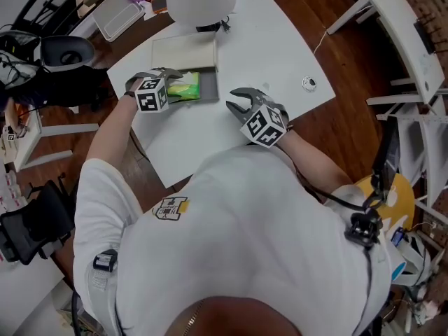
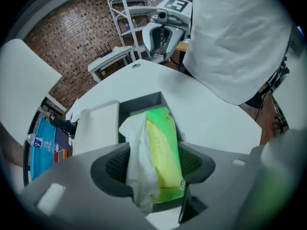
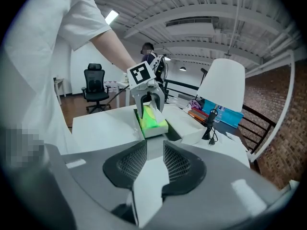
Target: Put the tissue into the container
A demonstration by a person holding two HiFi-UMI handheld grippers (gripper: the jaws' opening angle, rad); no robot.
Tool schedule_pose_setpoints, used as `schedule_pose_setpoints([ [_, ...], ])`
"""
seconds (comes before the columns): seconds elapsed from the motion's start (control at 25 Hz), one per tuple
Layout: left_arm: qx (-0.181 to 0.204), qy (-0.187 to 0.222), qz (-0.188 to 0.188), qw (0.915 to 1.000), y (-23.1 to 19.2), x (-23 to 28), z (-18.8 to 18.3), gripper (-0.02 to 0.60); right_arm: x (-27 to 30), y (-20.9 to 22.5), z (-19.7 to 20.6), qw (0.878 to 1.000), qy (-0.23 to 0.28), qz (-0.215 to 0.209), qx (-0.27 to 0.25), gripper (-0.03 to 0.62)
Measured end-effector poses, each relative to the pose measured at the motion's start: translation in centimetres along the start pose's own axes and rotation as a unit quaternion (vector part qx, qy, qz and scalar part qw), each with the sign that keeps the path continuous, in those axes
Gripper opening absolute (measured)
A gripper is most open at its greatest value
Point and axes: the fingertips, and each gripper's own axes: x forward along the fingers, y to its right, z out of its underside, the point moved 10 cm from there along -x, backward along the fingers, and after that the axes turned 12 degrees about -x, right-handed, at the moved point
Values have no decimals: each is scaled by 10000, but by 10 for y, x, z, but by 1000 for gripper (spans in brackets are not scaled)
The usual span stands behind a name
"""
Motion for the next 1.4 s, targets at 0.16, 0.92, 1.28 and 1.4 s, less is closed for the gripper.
schedule_pose_setpoints([
  [0.16, 6, 28, 74, 10000, 0, 14, 3, 264, 14, 6, -7, 9997, -92, -150, -175, 103],
  [0.92, -572, 921, 363, 9934, -4, 38, 30, 271, 67, 7, -23, 9972, -404, -553, -291, 103],
  [1.28, -701, 1027, 328, 9917, -10, 20, 21, 393, 61, 5, -25, 9977, -359, -493, -311, 103],
  [1.4, -631, 1034, 257, 9923, -13, 7, 17, 394, 60, 6, -25, 9979, -317, -457, -322, 103],
])
